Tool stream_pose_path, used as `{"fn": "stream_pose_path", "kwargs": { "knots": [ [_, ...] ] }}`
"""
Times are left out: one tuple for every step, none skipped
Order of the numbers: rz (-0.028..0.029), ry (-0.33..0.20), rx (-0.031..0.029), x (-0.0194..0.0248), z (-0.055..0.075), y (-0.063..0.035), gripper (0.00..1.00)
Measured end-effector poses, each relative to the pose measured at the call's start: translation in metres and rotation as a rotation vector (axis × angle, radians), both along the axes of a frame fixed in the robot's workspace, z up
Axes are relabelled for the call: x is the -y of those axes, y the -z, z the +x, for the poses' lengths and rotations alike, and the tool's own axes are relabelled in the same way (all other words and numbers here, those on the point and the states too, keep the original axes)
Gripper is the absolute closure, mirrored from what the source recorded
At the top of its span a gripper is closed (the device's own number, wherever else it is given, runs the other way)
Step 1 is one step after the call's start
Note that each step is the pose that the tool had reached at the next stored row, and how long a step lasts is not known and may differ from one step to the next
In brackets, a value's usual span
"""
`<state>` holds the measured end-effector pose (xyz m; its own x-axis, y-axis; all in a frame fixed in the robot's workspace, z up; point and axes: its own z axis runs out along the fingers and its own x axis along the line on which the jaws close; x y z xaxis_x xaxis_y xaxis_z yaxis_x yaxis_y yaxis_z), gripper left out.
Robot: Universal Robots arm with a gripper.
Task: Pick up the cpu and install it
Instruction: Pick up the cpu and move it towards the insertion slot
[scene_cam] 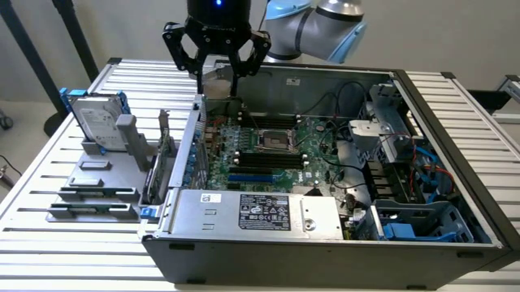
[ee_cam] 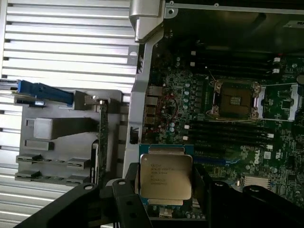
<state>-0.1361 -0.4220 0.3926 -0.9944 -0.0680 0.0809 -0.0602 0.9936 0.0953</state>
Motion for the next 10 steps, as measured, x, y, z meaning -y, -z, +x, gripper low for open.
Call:
{"fn": "stream_pose_path", "kwargs": {
  "knots": [
    [0.0001, 0.0, -0.0001, -0.0012, 0.005, 0.0011, 0.45],
    [0.0002, 0.0, 0.0, -0.0028, 0.009, 0.0025, 0.45],
    [0.0, 0.0, -0.0001, -0.0048, 0.013, 0.0042, 0.45],
    [0.0, 0.0, -0.0001, -0.0071, 0.018, 0.006, 0.45],
    [0.0001, 0.0, -0.0001, -0.0096, 0.022, 0.0078, 0.45],
    [-0.0001, 0.0, -0.0002, -0.0121, 0.027, 0.0096, 0.45],
    [0.0, 0.0, -0.0001, -0.0148, 0.031, 0.0114, 0.45],
    [0.0, 0.0, -0.0001, -0.0178, 0.036, 0.0133, 0.45],
    [-0.0001, 0.0, -0.0001, -0.0205, 0.04, 0.0151, 0.45],
    [0.0001, 0.0, -0.0001, -0.0232, 0.045, 0.017, 0.45]
  ]
}}
